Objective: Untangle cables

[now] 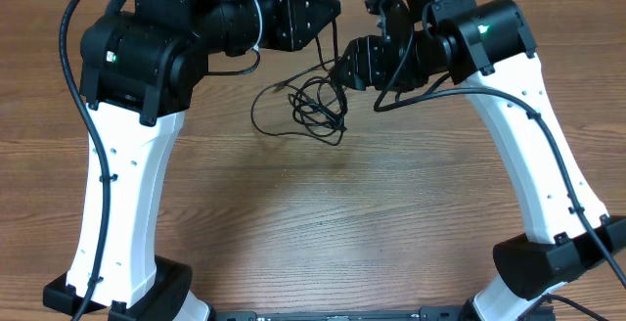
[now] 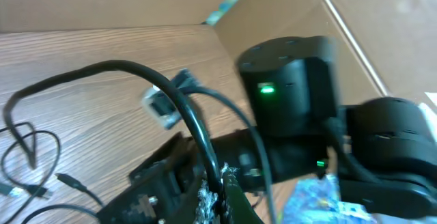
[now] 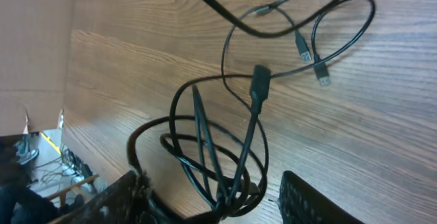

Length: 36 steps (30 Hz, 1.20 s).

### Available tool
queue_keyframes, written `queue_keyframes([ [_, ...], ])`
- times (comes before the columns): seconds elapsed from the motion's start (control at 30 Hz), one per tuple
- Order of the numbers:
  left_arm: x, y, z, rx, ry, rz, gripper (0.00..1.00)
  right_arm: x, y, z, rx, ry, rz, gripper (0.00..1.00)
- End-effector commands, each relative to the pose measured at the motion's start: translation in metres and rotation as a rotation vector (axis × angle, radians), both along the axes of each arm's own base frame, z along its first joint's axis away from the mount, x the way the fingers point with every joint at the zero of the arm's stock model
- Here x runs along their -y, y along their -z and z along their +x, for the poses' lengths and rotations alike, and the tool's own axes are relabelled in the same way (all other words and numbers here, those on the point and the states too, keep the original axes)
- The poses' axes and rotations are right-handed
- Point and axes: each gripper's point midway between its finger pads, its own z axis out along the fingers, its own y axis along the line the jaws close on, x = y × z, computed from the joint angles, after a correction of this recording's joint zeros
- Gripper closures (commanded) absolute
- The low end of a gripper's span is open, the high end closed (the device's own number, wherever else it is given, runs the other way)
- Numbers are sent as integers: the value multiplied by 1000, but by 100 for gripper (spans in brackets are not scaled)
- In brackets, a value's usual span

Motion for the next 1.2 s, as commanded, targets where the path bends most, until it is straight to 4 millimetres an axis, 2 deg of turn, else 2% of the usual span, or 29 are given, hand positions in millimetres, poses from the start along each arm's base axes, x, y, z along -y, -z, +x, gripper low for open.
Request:
queue_keyframes([
  [0.0,8,-18,-16,21,69,-55,96,-6,6,-8,-20,-38,13,40],
  [0.1,8,-18,-16,16,68,-57,96,-7,15,-9,-37,-41,7,48],
  [0.23,8,-18,-16,14,66,-58,96,-8,24,-10,-59,-44,6,49],
  [0.37,7,-16,-15,8,57,-51,96,-11,23,-11,-61,-52,23,49],
  [0.6,-2,6,-3,-50,-26,16,96,-17,-4,-7,-42,-84,159,46],
  [0.73,4,10,-5,-76,17,0,96,-27,-21,-16,42,-251,253,42],
  [0.8,4,12,-4,-79,19,4,96,-27,-20,-19,71,-296,246,38],
  [0.87,8,12,-6,-69,56,-3,96,-26,-17,-24,88,-342,230,33],
  [1.0,23,0,-18,-29,206,-72,96,-17,-5,-27,89,-357,162,33],
  [1.17,30,-12,-24,8,280,-124,96,-9,3,-27,68,-337,104,33],
])
